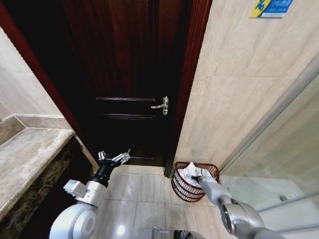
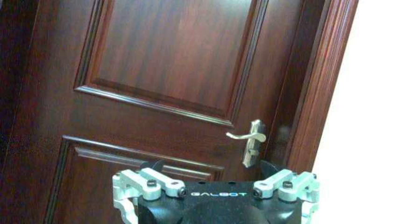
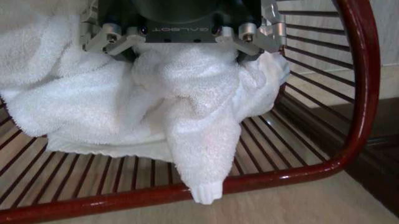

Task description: Discard the used towel into the hamper.

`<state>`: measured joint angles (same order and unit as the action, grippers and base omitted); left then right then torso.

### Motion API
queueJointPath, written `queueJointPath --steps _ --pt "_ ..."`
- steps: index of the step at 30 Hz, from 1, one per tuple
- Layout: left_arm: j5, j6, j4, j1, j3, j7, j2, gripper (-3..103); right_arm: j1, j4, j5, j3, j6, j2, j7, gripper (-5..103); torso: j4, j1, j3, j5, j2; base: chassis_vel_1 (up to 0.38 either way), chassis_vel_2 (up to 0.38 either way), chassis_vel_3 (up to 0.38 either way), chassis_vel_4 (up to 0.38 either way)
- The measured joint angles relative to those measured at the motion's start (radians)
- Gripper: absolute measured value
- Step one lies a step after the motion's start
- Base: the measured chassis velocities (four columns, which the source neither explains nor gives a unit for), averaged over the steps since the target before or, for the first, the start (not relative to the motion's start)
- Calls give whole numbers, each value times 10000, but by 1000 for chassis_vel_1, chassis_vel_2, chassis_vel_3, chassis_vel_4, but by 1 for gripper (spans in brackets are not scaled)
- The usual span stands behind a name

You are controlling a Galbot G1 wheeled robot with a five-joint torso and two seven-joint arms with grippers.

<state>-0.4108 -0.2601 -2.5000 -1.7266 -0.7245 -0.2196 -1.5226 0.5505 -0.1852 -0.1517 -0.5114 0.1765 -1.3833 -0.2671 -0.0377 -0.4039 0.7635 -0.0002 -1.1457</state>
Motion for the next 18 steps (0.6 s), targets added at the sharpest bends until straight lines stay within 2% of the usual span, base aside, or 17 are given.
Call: queueJointPath --steps 18 --pt "0 0 1 0 0 0 0 100 -397 127 -244 -236 24 229 110 100 0 307 -322 4 641 0 0 0 0"
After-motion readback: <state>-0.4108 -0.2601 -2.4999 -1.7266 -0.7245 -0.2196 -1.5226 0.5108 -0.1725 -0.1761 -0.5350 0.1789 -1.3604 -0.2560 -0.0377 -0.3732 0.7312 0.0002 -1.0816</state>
